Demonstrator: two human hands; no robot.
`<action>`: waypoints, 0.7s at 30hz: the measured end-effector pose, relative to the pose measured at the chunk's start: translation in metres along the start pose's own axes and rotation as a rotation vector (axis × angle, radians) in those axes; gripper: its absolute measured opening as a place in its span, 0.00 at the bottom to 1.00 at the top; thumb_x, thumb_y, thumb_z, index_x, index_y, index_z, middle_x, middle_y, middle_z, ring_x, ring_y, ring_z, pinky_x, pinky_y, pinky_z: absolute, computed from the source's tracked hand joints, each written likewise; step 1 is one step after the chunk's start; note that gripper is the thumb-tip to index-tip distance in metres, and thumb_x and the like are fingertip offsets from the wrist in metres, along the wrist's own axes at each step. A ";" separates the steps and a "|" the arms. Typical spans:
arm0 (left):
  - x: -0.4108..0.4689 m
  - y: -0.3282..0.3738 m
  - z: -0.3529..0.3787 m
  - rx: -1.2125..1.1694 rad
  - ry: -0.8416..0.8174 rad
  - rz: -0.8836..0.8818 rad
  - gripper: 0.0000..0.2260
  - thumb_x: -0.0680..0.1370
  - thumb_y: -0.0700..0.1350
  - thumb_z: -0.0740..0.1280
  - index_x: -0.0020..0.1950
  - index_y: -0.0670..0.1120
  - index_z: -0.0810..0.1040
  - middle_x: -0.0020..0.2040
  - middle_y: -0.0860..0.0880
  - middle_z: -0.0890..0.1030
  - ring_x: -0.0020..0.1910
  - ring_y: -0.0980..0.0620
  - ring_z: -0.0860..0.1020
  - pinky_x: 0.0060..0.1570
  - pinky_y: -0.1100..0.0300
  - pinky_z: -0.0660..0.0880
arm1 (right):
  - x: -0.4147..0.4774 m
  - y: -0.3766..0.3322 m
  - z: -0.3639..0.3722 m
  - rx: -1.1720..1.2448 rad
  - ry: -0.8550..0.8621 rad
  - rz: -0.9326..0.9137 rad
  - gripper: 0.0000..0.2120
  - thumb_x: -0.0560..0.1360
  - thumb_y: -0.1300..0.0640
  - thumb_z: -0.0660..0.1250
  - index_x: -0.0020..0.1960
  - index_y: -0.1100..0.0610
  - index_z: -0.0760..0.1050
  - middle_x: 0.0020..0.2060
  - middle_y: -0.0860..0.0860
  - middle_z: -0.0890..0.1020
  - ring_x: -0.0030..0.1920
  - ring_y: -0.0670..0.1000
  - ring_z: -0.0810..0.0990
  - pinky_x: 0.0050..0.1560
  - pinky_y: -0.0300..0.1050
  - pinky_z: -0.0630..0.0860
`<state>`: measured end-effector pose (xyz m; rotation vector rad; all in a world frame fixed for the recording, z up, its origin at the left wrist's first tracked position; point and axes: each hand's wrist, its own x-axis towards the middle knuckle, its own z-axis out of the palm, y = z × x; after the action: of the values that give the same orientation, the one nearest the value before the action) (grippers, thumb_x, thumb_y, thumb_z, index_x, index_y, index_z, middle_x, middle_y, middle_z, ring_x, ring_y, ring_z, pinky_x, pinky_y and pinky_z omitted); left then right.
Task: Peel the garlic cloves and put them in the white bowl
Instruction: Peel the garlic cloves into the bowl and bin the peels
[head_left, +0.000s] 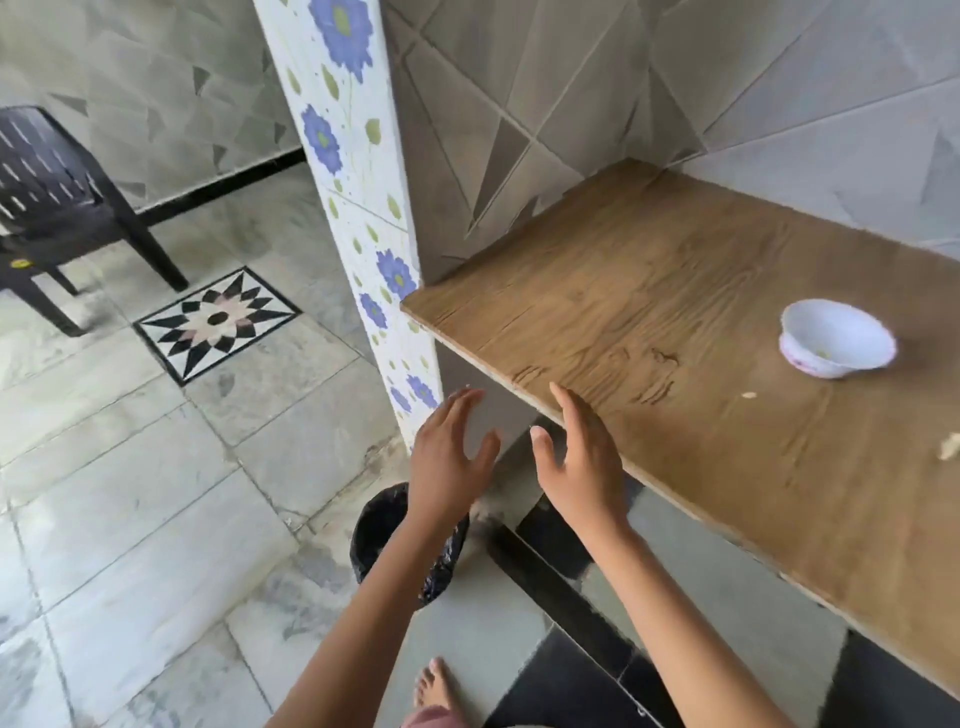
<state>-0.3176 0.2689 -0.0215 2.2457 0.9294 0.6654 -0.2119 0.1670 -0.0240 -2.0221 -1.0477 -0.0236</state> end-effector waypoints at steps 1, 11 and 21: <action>0.000 0.015 0.007 0.007 -0.009 0.044 0.20 0.76 0.46 0.68 0.67 0.47 0.73 0.67 0.51 0.74 0.64 0.50 0.73 0.62 0.54 0.71 | -0.005 0.007 -0.018 -0.022 0.028 -0.006 0.22 0.74 0.61 0.67 0.67 0.64 0.70 0.63 0.59 0.76 0.62 0.58 0.75 0.62 0.52 0.72; -0.011 0.182 0.129 0.031 -0.186 0.324 0.19 0.76 0.49 0.67 0.66 0.49 0.73 0.67 0.52 0.74 0.60 0.49 0.76 0.55 0.58 0.72 | -0.073 0.135 -0.202 -0.307 0.296 0.225 0.21 0.70 0.64 0.71 0.62 0.66 0.75 0.56 0.62 0.80 0.55 0.62 0.79 0.55 0.56 0.75; 0.028 0.235 0.207 0.181 -0.344 0.335 0.18 0.75 0.41 0.64 0.65 0.46 0.75 0.66 0.48 0.75 0.60 0.47 0.76 0.55 0.56 0.73 | -0.083 0.217 -0.267 -0.593 0.148 0.580 0.28 0.78 0.49 0.58 0.74 0.60 0.59 0.73 0.58 0.63 0.73 0.57 0.59 0.71 0.53 0.55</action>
<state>-0.0631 0.0857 0.0061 2.5996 0.4642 0.3234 -0.0290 -0.1359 -0.0258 -2.7459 -0.3427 -0.1949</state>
